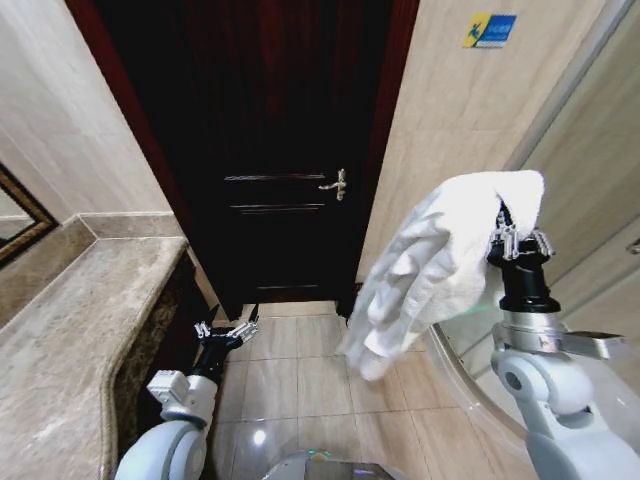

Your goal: Discard the used towel into the hamper.

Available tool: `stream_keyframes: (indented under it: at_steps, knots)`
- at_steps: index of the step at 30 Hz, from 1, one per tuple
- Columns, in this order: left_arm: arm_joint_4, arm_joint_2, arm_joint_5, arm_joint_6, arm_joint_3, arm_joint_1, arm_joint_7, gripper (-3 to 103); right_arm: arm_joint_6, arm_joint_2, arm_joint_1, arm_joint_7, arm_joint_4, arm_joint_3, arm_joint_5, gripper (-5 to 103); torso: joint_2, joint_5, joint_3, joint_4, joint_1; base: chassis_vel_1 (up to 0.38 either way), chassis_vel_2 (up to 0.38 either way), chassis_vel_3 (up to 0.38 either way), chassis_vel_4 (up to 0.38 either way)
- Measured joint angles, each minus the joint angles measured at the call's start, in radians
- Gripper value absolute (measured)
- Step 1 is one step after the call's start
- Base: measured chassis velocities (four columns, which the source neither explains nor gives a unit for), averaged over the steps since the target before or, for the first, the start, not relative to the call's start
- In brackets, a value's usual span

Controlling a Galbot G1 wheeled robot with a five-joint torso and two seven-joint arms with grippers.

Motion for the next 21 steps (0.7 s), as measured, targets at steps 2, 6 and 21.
stream_keyframes:
  at_steps: [2, 6, 21]
  knots:
    - [0.0, 0.0, 0.0, 0.0, 0.0, 0.0, 0.0, 100, -0.003, -0.014, 0.022, 0.0, -0.035, -0.005, -0.01, 13, 0.0, -0.0002, 0.0, 0.0001, 0.0, 0.0, 0.0, 0.0, 0.0]
    - [0.0, 0.0, 0.0, 0.0, 0.0, 0.0, 0.0, 100, -0.003, -0.032, 0.062, 0.001, -0.077, -0.016, -0.009, 13, 0.0, -0.0008, 0.0, 0.0003, 0.0, 0.0, 0.0, 0.0, 0.0]
    - [0.0, 0.0, 0.0, 0.0, 0.0, 0.0, 0.0, 100, -0.003, -0.08, 0.241, 0.008, -0.225, -0.073, 0.019, 13, 0.0, -0.0004, 0.0, 0.0001, 0.0, 0.0, 0.0, 0.0, 0.0]
